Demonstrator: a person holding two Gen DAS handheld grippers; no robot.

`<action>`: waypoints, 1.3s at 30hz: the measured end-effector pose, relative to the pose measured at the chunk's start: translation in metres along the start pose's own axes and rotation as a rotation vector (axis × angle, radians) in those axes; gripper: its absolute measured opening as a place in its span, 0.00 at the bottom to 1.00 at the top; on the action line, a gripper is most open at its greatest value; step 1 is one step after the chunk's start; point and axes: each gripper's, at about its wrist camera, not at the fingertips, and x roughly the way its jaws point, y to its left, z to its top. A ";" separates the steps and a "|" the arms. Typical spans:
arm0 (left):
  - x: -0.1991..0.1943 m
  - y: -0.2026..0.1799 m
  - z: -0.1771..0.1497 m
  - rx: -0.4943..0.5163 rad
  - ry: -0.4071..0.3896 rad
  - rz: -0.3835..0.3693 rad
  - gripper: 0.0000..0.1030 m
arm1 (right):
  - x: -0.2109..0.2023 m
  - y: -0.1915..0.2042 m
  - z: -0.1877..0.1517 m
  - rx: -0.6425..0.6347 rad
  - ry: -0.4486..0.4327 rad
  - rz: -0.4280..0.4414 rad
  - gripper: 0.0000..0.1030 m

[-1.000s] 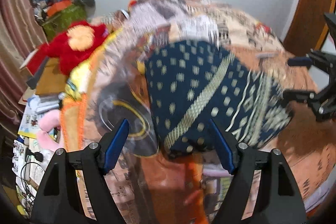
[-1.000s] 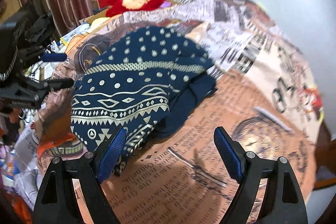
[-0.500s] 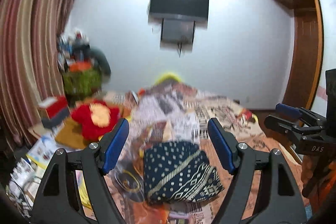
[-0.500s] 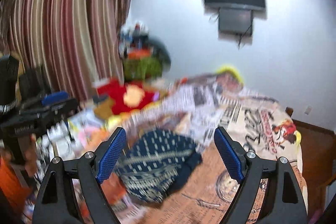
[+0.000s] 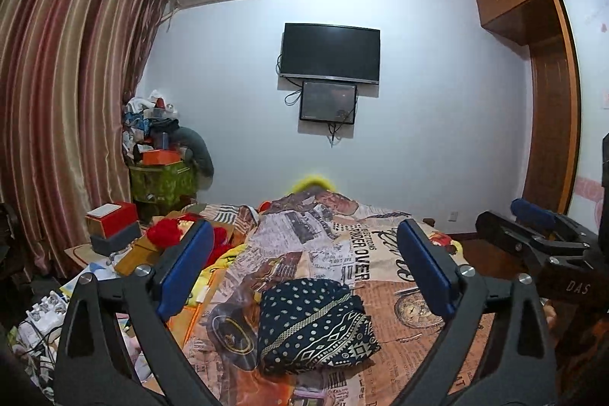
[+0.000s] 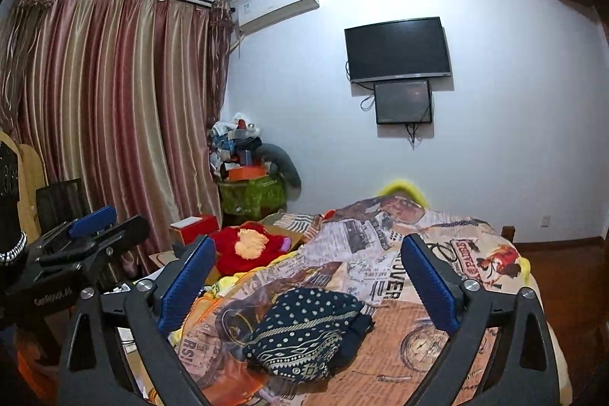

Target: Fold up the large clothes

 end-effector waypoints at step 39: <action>0.010 -0.001 -0.019 0.008 0.059 -0.009 0.97 | 0.000 0.003 -0.019 0.011 0.043 -0.052 1.00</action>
